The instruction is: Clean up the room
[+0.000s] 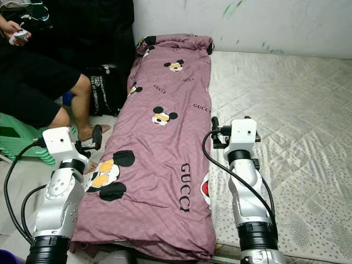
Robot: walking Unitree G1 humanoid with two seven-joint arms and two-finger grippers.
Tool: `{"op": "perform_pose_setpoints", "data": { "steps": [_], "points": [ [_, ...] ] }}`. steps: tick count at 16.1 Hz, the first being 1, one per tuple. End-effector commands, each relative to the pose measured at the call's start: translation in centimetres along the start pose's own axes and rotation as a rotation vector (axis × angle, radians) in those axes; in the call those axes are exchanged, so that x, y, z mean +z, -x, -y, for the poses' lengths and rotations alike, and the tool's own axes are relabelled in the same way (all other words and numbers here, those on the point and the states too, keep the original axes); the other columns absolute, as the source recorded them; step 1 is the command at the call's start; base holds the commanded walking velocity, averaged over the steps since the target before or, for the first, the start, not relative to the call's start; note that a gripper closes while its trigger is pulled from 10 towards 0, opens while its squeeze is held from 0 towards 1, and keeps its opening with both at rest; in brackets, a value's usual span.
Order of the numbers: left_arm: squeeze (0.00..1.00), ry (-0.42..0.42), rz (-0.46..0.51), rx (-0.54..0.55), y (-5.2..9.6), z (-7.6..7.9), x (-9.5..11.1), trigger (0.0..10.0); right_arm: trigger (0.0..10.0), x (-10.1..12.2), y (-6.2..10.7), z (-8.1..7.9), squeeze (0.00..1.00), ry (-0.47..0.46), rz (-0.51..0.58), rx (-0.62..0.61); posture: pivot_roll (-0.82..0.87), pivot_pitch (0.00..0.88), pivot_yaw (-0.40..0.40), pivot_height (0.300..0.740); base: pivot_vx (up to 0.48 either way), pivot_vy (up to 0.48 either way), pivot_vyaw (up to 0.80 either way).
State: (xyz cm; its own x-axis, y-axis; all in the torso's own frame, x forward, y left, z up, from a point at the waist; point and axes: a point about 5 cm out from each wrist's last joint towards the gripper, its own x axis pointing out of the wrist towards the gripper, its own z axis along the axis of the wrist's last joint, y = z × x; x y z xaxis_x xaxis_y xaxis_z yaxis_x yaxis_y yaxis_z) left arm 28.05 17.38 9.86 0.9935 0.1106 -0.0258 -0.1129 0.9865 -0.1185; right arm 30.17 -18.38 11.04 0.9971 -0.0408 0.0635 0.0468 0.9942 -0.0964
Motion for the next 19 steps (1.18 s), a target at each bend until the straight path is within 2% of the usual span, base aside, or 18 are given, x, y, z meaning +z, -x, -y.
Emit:
{"op": "perform_pose_setpoints", "data": {
  "steps": [1,5,14,19],
  "points": [
    [0.00,-0.013,-0.012,0.003,0.16,0.00,-0.24,10.0,10.0,0.05,-0.28,-0.15,0.00,-0.002,-0.006,0.001,0.00,0.000,0.041,0.740,0.000,0.000,0.00],
    [0.00,-0.013,-0.016,0.010,0.32,0.06,-0.39,10.0,10.0,-0.03,-0.43,-0.24,0.00,0.002,-0.013,0.005,0.00,0.000,0.036,0.740,0.000,0.000,0.00],
    [0.00,-0.009,-0.014,0.008,0.21,0.16,-0.42,10.0,10.0,0.01,-0.64,-0.23,0.00,0.002,-0.012,0.006,0.00,0.000,0.033,0.740,-0.262,0.000,0.00],
    [0.00,0.004,-0.008,0.009,0.29,0.06,-0.33,10.0,10.0,-0.03,-0.72,-0.22,0.00,0.006,-0.013,0.011,0.00,0.000,0.030,0.740,0.000,0.000,0.00]
  ]
}}
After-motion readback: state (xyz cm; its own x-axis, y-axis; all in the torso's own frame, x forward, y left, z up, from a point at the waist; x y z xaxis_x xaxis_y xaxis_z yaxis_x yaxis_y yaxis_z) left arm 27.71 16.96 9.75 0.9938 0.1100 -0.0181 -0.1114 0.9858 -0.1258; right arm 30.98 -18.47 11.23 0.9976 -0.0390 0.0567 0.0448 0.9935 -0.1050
